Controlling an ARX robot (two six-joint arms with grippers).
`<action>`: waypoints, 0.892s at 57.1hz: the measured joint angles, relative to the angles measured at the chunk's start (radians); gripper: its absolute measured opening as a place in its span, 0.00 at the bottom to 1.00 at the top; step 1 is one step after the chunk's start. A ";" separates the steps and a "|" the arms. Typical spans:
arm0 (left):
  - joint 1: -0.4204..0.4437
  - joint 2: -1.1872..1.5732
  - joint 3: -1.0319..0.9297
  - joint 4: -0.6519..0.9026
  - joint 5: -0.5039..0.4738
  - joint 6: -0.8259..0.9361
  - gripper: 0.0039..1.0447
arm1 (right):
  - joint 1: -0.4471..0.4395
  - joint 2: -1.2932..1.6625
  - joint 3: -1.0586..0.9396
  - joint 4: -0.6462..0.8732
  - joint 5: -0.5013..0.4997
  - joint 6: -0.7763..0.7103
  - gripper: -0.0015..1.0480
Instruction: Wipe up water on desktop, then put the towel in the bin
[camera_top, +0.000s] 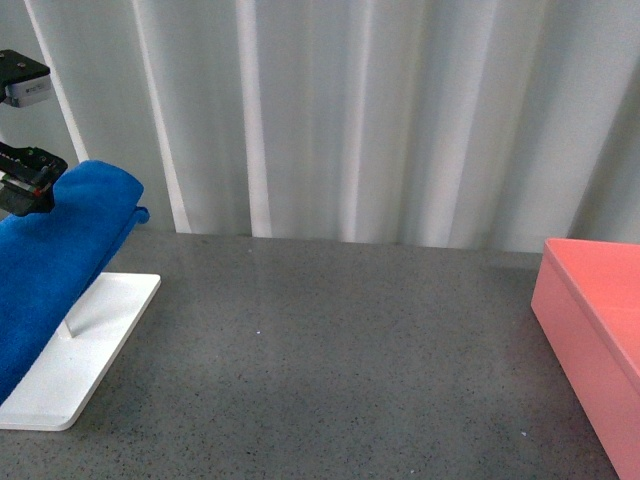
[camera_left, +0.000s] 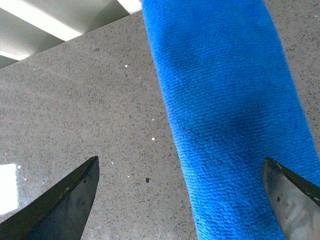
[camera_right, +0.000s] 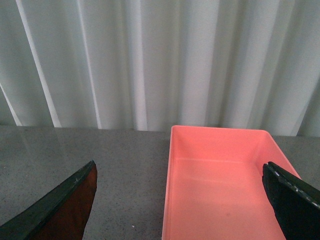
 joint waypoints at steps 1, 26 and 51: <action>0.003 0.006 0.000 0.003 0.001 -0.008 0.94 | 0.000 0.000 0.000 0.000 0.000 0.000 0.93; -0.006 0.056 -0.021 -0.034 0.034 -0.127 0.94 | 0.000 0.000 0.000 0.000 0.000 0.000 0.93; -0.021 0.057 -0.051 -0.011 0.023 -0.120 0.38 | 0.000 0.000 0.000 0.000 0.000 0.000 0.93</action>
